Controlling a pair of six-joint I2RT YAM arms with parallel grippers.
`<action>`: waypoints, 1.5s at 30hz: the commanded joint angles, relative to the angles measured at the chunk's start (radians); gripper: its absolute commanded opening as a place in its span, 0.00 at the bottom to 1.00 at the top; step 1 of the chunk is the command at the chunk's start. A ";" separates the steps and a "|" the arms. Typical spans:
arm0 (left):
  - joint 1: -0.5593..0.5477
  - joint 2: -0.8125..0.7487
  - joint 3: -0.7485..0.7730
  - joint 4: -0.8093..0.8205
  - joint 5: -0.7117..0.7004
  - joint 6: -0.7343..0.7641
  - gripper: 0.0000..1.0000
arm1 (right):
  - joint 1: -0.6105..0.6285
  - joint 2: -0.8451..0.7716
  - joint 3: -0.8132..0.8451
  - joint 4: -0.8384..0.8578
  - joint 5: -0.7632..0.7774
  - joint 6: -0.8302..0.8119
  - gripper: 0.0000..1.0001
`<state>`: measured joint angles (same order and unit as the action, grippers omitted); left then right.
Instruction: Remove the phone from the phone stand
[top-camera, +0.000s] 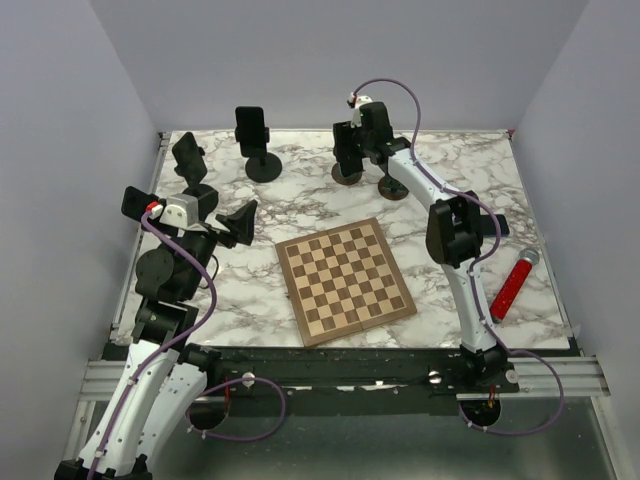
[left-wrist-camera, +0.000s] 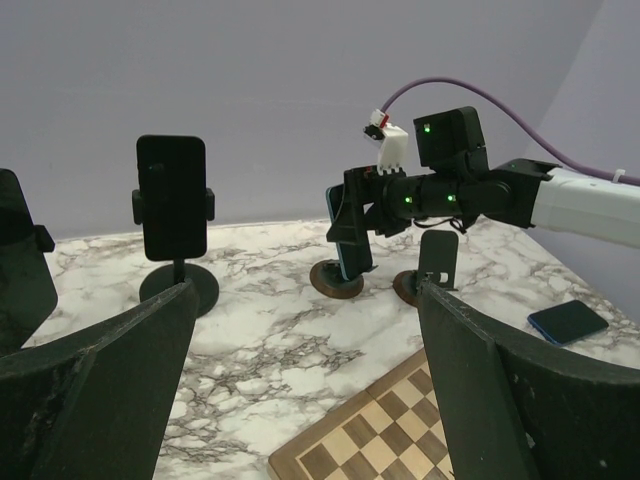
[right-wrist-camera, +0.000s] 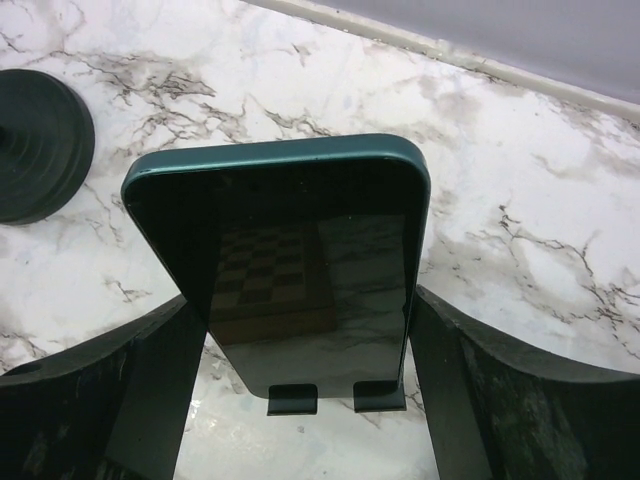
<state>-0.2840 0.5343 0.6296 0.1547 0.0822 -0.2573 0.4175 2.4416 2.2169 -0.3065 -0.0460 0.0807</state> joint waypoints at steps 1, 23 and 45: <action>-0.004 0.005 0.029 -0.003 -0.004 0.010 0.99 | 0.008 0.032 0.041 0.011 -0.009 0.005 0.84; -0.004 0.010 0.029 -0.001 0.008 0.001 0.99 | 0.016 -0.127 0.077 -0.025 0.116 0.053 0.32; -0.004 -0.011 0.028 0.001 0.013 -0.007 0.99 | -0.213 -0.522 -0.201 -0.280 0.381 0.784 0.01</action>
<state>-0.2840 0.5392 0.6300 0.1543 0.0830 -0.2584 0.3397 1.9953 2.1124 -0.4919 0.3065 0.5835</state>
